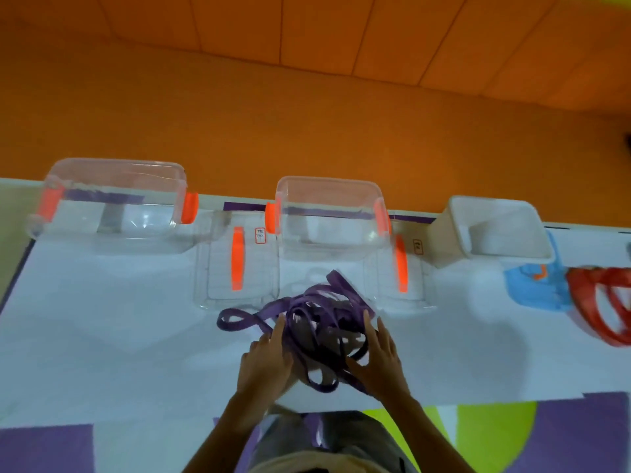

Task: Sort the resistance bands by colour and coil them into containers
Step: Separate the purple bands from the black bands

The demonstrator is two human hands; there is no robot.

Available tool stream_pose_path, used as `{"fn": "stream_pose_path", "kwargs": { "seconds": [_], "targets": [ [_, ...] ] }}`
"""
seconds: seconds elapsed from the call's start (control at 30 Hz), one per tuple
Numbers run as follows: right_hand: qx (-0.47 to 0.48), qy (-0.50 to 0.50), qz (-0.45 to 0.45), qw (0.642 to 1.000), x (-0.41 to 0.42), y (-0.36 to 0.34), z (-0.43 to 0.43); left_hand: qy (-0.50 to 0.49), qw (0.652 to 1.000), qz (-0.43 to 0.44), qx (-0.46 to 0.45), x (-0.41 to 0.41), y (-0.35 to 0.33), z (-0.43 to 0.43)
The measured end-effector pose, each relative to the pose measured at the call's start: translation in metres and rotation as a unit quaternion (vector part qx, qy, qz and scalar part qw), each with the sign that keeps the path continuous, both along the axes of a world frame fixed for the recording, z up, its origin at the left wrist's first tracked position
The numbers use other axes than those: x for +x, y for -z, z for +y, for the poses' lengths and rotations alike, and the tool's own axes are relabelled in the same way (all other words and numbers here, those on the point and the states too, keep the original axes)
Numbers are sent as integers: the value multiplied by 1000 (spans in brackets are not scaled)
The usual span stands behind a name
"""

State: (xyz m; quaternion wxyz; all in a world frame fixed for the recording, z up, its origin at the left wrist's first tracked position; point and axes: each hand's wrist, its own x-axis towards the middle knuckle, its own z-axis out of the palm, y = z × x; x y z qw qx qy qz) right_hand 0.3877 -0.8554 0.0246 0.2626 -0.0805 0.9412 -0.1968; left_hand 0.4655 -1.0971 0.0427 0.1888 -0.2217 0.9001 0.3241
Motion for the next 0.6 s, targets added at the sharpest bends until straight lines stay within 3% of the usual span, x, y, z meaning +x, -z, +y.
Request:
{"fn": "stream_pose_path", "kwargs": {
  "seconds": [0.2,0.33,0.6],
  "targets": [
    [-16,-1,10,1000,3,-5,7,20,996,0,-85,11,2,14],
    [-30,10,25,999,3,-17,27,110,982,40,-146,10,-10,42],
    [-29,58,61,996,14,-44,141,203,957,93,-184,-25,-38,153]
  ]
}}
